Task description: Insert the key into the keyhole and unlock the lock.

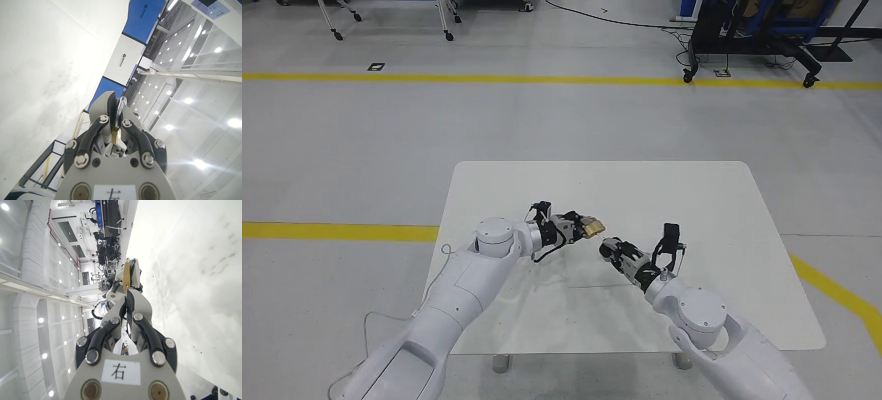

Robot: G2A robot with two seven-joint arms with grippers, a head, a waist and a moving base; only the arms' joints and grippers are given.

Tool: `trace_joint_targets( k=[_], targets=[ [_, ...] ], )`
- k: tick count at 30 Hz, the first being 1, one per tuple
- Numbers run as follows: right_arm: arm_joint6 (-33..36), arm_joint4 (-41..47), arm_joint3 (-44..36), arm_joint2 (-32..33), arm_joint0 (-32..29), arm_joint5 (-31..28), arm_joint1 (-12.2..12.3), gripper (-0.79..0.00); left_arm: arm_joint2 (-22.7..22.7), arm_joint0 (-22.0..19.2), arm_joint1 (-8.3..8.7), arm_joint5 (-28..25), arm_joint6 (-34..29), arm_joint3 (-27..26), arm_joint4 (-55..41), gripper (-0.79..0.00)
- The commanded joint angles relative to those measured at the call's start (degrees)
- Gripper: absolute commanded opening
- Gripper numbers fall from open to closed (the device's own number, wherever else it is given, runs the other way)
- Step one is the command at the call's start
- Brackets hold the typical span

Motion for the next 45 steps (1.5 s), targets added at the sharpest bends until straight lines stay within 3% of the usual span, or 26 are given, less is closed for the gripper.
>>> trace_joint_targets(
  k=[1, 35, 36, 37, 38, 45],
  targets=[
    [-0.46, 0.10, 0.17, 0.18, -0.02, 0.12, -0.19, -0.785, -0.09, 0.10, 0.01, 0.02, 0.06, -0.13, 0.30, -0.785],
    [-4.54, 0.24, 4.67, -2.26, 5.30, 5.97, -4.50, -0.785, -0.54, 1.40, -0.20, -2.55, 2.80, -2.15, 6.07, -0.785],
    [-4.31, 0.25, 4.75, -2.09, 5.33, 5.92, -4.56, -0.573, -0.60, 1.44, -0.21, -2.53, 2.70, -2.16, 6.02, -0.785],
    [-4.02, 0.30, 4.70, -1.81, 5.27, 5.47, -4.60, -0.086, -0.67, 1.44, -0.22, -2.45, 2.68, -2.17, 6.01, -0.785],
    [-3.73, 0.34, 4.62, -1.47, 5.03, 4.85, -4.62, 0.000, -0.77, 1.45, -0.23, -2.42, 2.72, -2.16, 5.93, -0.785],
    [-2.77, 0.30, 4.18, -0.31, 4.04, 3.46, -4.56, 0.000, -2.18, 1.49, -0.21, -2.48, 2.41, -1.92, 4.16, -0.785]
  ],
)
